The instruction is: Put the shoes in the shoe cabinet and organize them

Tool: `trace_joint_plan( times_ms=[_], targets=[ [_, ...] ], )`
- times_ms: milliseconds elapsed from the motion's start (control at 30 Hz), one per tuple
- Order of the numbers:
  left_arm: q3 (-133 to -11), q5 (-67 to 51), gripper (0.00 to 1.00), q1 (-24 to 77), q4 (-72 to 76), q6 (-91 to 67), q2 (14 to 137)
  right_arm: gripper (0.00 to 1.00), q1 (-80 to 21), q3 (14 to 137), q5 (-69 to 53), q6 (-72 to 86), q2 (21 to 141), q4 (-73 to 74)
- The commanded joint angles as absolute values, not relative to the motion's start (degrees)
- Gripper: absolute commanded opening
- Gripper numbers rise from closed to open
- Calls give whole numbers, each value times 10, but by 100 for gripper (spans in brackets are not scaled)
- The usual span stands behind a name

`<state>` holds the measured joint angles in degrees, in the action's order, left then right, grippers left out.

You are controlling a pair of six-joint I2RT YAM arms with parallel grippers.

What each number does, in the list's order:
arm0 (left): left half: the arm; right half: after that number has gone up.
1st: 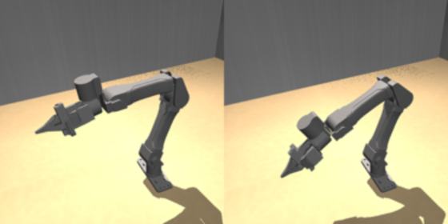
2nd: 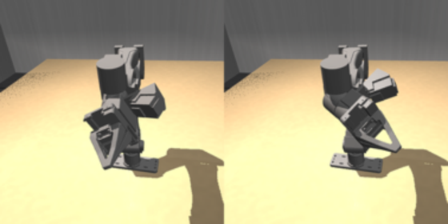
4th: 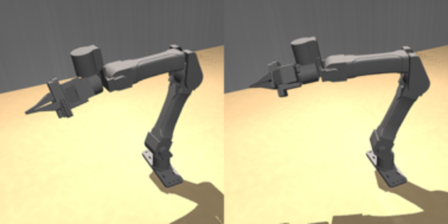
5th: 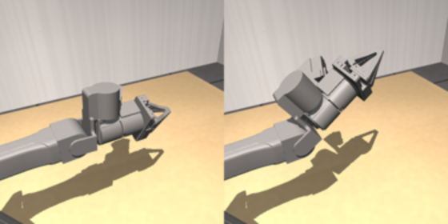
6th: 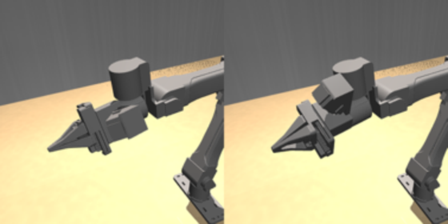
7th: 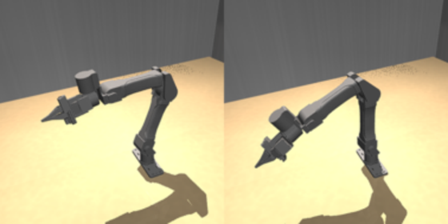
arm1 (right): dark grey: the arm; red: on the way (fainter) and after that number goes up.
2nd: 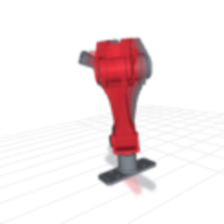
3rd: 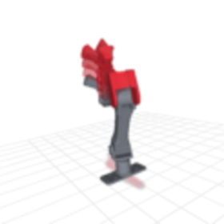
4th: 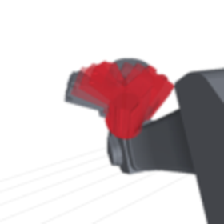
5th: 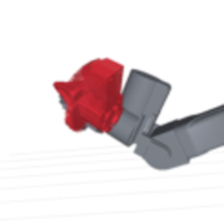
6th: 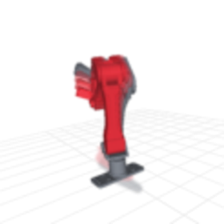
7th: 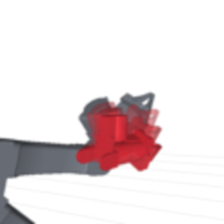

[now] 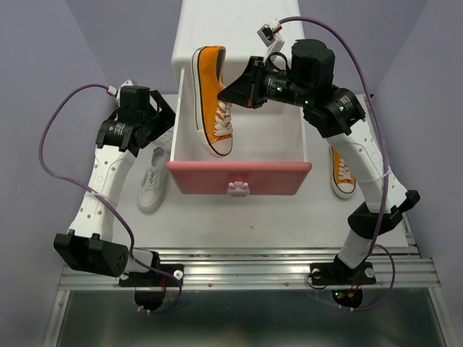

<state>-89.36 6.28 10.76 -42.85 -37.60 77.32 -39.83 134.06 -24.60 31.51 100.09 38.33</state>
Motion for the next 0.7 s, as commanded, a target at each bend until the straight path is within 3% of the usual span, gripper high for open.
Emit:
trace_joint_plan(
  times_ms=[0, 300, 667],
  targets=[
    [-886, 75, 99, 105, -420, -372, 745, 1, -412, 1351, -226, 287, 958, 373],
    [-889, 76, 99, 105, -413, -376, 751, 1, -433, 1338, -176, 263, 959, 416],
    [-892, 83, 99, 105, -410, -380, 759, 1, -476, 1342, 33, 294, 974, 442]
  ],
)
